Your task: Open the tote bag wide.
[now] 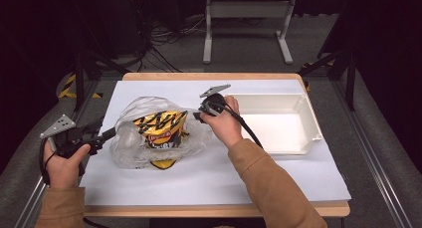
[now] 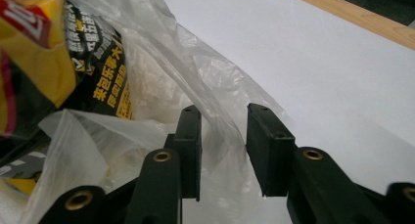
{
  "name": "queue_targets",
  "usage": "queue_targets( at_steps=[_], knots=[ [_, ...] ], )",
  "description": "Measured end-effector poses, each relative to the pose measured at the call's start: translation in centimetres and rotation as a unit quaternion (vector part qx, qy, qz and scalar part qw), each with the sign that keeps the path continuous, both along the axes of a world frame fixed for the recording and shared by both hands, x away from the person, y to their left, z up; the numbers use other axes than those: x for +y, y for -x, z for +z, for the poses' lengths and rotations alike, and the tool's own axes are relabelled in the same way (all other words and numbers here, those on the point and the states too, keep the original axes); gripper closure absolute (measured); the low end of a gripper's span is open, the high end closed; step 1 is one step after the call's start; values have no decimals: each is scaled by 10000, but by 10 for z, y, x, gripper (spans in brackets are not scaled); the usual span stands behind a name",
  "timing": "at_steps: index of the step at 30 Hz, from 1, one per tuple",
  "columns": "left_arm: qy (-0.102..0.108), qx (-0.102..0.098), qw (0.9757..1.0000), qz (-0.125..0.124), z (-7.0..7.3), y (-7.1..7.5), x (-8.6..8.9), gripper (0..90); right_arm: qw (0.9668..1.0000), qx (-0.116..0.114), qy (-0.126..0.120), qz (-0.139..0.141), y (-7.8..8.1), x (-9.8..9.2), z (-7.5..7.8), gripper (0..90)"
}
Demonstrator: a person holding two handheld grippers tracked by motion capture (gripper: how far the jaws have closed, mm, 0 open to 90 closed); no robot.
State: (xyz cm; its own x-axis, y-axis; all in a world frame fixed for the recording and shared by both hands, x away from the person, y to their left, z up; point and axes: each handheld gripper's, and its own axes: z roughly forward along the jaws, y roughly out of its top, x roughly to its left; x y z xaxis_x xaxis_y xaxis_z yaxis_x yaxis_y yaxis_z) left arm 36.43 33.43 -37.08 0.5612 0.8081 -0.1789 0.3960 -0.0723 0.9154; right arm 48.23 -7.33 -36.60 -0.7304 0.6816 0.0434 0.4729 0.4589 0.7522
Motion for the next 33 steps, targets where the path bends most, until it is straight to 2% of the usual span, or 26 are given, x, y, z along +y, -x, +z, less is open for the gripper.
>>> queue_targets(
  at_steps=[8,16,21,25,27,31,33],
  knots=[
    [0,-318,9994,-163,20,26,-7,280,9998,-177,-90,-33,2,-2,5,574],
    [-70,-325,9981,-524,30,44,-19,263,9988,-398,-295,-9,9,-14,18,498],
    [-100,-299,9979,-559,32,48,-21,259,9980,-564,-266,32,13,-23,26,474],
    [-124,-338,9973,-640,35,54,-24,259,9975,-571,-412,75,16,-30,29,457],
    [-106,-440,9969,-649,39,58,-27,259,9976,-493,-474,100,17,-33,30,451],
    [-58,-570,9965,-614,45,66,-28,266,9972,-516,-536,114,20,-35,32,438],
    [-104,-633,9952,-745,49,72,-34,265,9972,-523,-532,111,21,-34,32,437]
  ],
)
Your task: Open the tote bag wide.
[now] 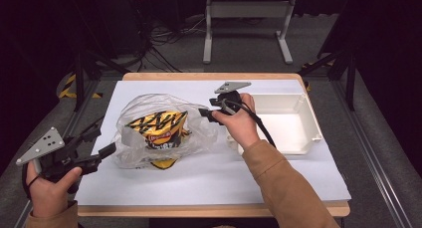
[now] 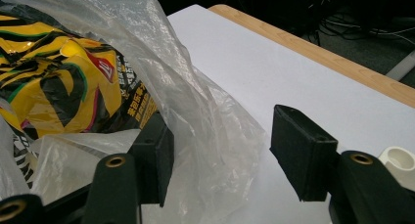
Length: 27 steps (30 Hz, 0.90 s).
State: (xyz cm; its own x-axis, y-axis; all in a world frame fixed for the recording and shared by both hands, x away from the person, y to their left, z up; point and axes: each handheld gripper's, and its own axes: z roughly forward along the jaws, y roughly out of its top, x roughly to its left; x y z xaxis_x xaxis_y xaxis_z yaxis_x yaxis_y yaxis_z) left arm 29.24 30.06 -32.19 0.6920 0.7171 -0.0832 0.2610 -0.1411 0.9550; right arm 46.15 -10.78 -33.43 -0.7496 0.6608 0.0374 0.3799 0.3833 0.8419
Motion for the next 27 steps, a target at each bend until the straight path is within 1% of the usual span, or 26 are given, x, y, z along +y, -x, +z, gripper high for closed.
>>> queue_targets(
  at_steps=[1,2,4,5,7,9,10,12,14,16,17,19,20,21,25,27],
  knots=[
    [0,-11,10000,-70,1,2,-3,264,10000,-14,9,13,0,0,0,437],
    [-47,-25,9998,-208,2,4,-8,262,10000,-9,7,20,0,1,-1,437],
    [-117,-42,9993,-350,3,6,-17,256,10000,11,-22,20,0,2,-1,437],
    [-117,-42,9993,-350,3,6,-17,246,10000,11,-22,20,0,2,-1,437],
    [-246,-65,9985,-486,3,7,-28,235,10000,3,-16,46,0,4,-2,437],
    [-300,-68,9979,-578,1,6,-36,225,10000,26,-18,41,0,5,-3,436],
    [-346,-72,9977,-585,1,4,-39,219,10000,33,-22,46,0,5,-3,436],
    [-451,-165,9973,-556,-1,0,-45,205,10000,43,-33,61,0,6,-4,436],
    [-507,-218,9972,-504,-2,-4,-48,191,10000,46,-40,69,0,6,-4,434],
    [-609,-306,9967,-433,-2,-9,-50,188,10000,45,-32,71,0,7,-5,434],
    [-611,-334,9966,-438,-1,-11,-51,186,9999,54,-40,76,0,7,-5,433],
    [-589,-346,9967,-441,-2,-15,-53,186,9999,60,-55,77,0,8,-5,431],
    [-634,-348,9964,-443,-2,-16,-53,186,9999,68,-55,83,-1,8,-6,431],
    [-634,-348,9964,-443,-2,-16,-53,185,9999,68,-55,83,-1,8,-6,431],
    [-722,-231,9966,-318,-9,-26,-53,185,9999,92,-51,103,-1,11,-8,426],
    [-710,-185,9969,-293,-11,-28,-52,188,9999,117,-45,113,-1,12,-9,426]
  ],
)
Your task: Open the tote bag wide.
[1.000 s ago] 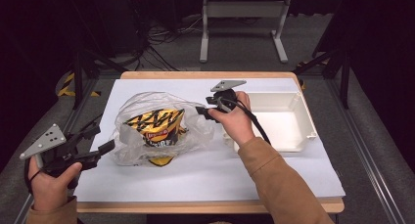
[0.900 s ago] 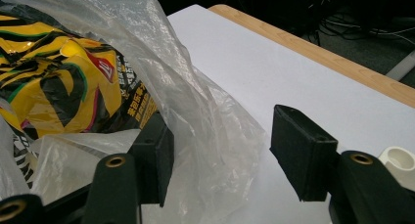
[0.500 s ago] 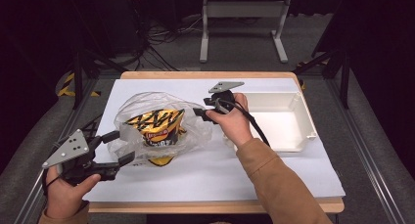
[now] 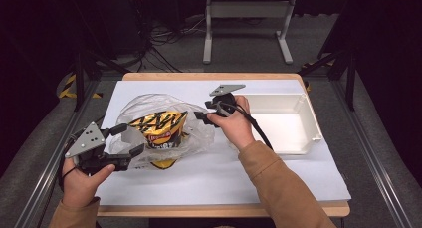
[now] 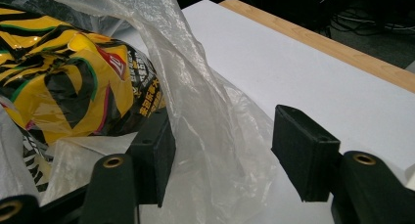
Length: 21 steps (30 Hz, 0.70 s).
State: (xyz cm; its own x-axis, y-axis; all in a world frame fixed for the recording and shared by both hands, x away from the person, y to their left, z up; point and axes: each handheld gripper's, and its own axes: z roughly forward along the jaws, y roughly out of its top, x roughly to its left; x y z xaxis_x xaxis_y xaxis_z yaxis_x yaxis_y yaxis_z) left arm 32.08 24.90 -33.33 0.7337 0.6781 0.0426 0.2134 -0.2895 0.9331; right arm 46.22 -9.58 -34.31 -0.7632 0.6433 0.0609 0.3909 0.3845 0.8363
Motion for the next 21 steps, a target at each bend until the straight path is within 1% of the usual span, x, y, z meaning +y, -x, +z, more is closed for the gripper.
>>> queue_targets(
  at_steps=[1,2,5,7,8,11,13,16,19,21],
  knots=[
    [-36,2,10000,-17,-1,-1,1,210,10000,-1,3,7,0,1,0,426],
    [-69,10,10000,-45,-2,-2,2,266,10000,6,1,13,0,1,-1,426],
    [-135,-4,9999,-71,-4,-3,5,508,10000,-2,15,17,0,2,-1,429],
    [-145,67,9999,-60,-5,-5,7,653,10000,-1,12,18,0,2,-1,430],
    [-135,91,9999,-41,-6,-5,9,712,10000,-3,9,22,0,1,-1,432],
    [-160,52,9998,66,-7,-6,13,865,10000,-4,5,18,1,1,-2,438],
    [-177,-13,9996,224,-8,-8,16,890,10000,-15,0,15,0,0,-2,442],
    [-204,-25,9987,467,-11,-12,23,894,10000,-28,-14,-5,0,0,-2,449],
    [-188,63,9973,713,-18,-19,31,894,10000,-53,-34,1,1,0,-3,454],
    [-179,168,9966,788,-24,-23,35,894,10000,-38,-39,10,1,0,-3,455]
  ],
)
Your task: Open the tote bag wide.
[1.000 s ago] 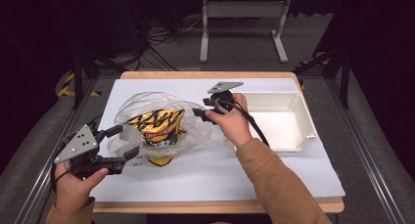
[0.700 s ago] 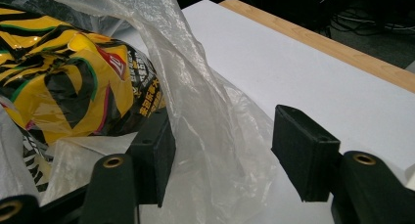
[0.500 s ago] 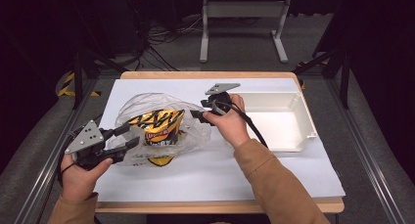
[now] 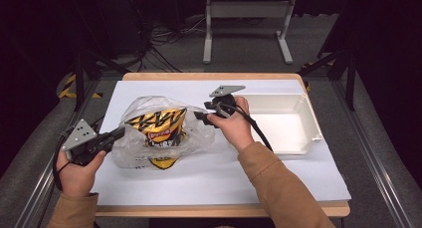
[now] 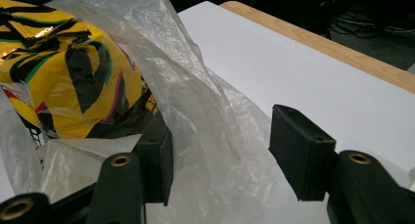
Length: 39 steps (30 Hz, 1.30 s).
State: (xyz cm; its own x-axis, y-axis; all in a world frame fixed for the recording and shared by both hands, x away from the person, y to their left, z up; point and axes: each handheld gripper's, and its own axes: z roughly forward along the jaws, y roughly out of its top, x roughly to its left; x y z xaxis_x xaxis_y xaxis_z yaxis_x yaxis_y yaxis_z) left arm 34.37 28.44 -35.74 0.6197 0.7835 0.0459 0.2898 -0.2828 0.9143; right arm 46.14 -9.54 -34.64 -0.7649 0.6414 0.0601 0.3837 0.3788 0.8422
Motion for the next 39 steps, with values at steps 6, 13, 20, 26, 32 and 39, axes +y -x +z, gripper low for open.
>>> queue_targets(
  at_steps=[6,13,20,26,32,39],
  knots=[
    [-52,311,9994,103,-18,-11,6,894,10000,20,62,35,-1,4,-4,464],
    [43,551,9983,159,-40,-23,6,895,9999,63,72,48,0,5,-7,469],
    [-104,811,9965,160,-62,-34,-3,895,10000,65,-19,62,3,4,-7,457],
    [-172,950,9953,102,-74,-42,-8,895,9998,-12,-161,126,5,1,-4,431],
    [-211,982,9949,55,-79,-45,-11,894,9992,-117,-302,220,9,-2,0,407],
    [-18,1033,9946,28,-84,-47,-9,893,9973,-309,-550,388,16,-4,6,360]
  ],
)
